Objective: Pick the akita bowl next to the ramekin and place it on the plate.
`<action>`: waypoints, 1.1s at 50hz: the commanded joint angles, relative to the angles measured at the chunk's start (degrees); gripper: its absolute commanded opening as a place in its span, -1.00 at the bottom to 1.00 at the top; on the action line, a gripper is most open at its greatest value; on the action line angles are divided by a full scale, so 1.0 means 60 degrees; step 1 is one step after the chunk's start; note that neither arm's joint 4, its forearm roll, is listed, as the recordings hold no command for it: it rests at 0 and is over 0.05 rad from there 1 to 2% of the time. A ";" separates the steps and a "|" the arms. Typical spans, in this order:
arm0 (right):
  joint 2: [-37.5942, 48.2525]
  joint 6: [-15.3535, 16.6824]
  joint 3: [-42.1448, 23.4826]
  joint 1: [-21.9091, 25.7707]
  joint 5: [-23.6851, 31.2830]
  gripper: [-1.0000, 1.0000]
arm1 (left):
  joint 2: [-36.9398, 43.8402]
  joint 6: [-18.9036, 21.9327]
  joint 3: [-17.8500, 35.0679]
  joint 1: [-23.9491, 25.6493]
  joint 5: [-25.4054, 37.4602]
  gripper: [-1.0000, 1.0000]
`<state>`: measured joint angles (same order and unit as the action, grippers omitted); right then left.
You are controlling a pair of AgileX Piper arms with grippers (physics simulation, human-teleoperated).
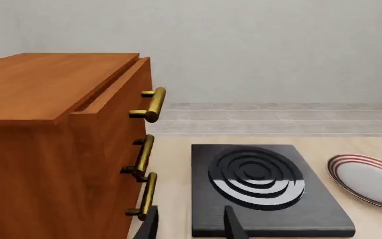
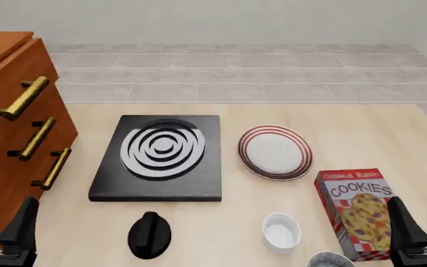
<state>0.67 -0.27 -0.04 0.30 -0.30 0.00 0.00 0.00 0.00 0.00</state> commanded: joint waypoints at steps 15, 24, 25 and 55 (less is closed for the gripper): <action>-0.0097 -0.0162 -0.0069 0.0285 0.0181 1.00 | 0.0000 0.0000 0.0000 0.0000 0.0000 1.00; -0.0062 -0.0223 -0.0168 0.0291 0.0376 1.00 | 0.0000 0.0000 0.0000 0.0000 0.0000 1.00; -0.0012 -0.0164 -0.0238 0.0299 0.0420 1.00 | 0.0000 0.0000 0.0000 0.0000 0.0000 1.00; -0.0075 0.1253 -0.3566 0.1516 0.4939 1.00 | 0.0000 0.0000 0.0000 0.0000 0.0000 1.00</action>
<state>0.56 4.35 -14.05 7.17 19.97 0.00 0.00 0.00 0.00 0.00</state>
